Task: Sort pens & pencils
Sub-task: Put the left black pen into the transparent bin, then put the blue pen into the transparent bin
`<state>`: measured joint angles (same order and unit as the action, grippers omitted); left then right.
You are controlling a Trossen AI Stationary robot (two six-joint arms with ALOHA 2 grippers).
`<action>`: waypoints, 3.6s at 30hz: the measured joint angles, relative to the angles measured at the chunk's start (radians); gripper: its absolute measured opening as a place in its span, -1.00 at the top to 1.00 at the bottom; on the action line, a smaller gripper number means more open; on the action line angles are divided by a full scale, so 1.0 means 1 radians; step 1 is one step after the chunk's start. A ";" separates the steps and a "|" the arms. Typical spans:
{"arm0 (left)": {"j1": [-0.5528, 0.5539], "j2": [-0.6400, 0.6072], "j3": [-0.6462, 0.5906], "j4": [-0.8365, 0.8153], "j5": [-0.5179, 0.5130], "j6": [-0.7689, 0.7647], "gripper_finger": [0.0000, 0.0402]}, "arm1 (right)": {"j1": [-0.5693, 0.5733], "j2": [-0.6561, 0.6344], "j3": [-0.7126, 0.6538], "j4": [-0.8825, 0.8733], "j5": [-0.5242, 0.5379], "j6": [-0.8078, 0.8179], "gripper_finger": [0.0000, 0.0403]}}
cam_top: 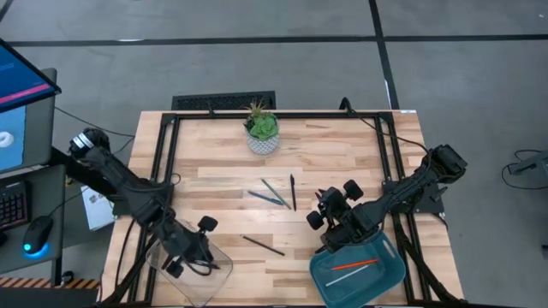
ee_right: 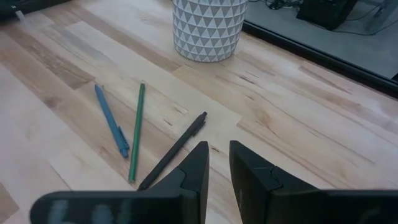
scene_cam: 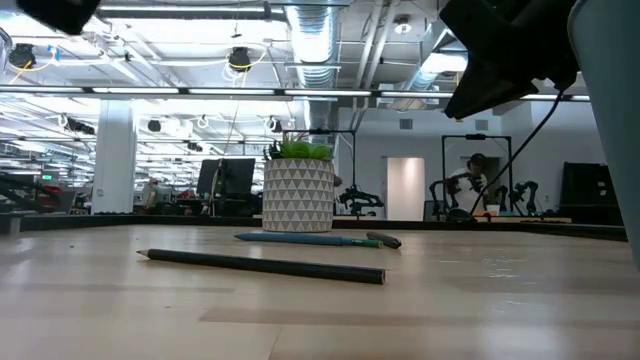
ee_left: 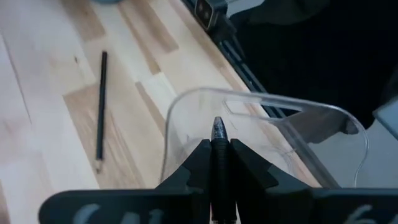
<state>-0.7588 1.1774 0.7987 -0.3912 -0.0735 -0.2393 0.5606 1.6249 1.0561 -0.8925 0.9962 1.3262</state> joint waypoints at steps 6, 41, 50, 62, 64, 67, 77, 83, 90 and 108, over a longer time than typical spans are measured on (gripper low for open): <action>-0.081 0.000 -0.070 0.075 -0.074 -0.125 0.87 | 0.000 0.000 0.000 0.001 0.000 0.000 0.57; -0.157 0.000 -0.243 0.339 -0.205 -0.305 0.74 | -0.034 0.000 0.000 0.011 0.000 -0.001 0.57; -0.157 0.000 -0.243 0.338 -0.207 -0.325 0.74 | -0.034 0.000 0.000 0.012 0.000 0.000 0.57; -0.157 0.000 -0.243 0.338 -0.207 -0.332 0.74 | -0.034 0.000 0.000 0.012 0.000 0.000 0.57; -0.157 0.000 -0.243 0.338 -0.207 -0.333 0.74 | -0.034 0.000 0.000 0.012 0.000 0.000 0.57; -0.157 0.000 -0.243 0.338 -0.207 -0.348 0.73 | -0.034 0.000 0.000 0.012 0.000 0.000 0.57; -0.156 0.000 -0.243 0.309 -0.223 -0.349 0.59 | -0.034 0.000 0.000 0.012 0.000 0.000 0.57; -0.130 0.000 -0.243 0.294 -0.401 -0.273 0.58 | -0.034 0.000 0.000 0.018 0.000 0.000 0.57; -0.030 0.000 -0.243 0.337 -0.457 -0.168 0.58 | -0.042 0.000 0.000 0.019 0.000 0.000 0.57; 0.526 0.000 -0.243 0.414 0.012 0.223 0.58 | -0.048 0.000 0.000 0.019 0.000 -0.026 0.57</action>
<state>-0.2329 1.1774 0.5552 0.0224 -0.0615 -0.0160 0.5125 1.6249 1.0561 -0.8730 0.9962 1.3006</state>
